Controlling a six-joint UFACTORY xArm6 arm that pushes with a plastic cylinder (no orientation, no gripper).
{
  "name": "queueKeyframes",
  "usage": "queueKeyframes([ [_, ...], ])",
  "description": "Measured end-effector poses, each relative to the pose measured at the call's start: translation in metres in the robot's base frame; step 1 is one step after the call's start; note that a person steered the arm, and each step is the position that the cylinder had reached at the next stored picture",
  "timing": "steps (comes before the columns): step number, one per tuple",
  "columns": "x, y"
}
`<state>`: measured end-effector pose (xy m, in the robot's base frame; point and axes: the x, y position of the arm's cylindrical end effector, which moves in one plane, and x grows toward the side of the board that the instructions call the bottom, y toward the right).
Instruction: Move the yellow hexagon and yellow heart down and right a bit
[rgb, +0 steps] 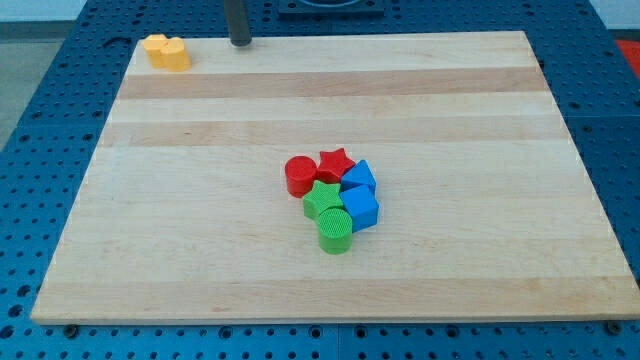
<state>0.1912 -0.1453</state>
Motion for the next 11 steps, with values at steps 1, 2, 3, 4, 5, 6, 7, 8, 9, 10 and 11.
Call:
queueKeyframes([
  [1, 0.000, -0.026],
  [2, 0.000, -0.051],
  [3, 0.001, -0.068],
  [4, 0.000, -0.091],
  [5, 0.000, -0.117],
  [6, 0.002, -0.159],
  [7, 0.021, -0.160],
  [8, 0.045, -0.144],
  [9, 0.061, -0.112],
  [10, 0.054, -0.120],
  [11, 0.015, -0.138],
])
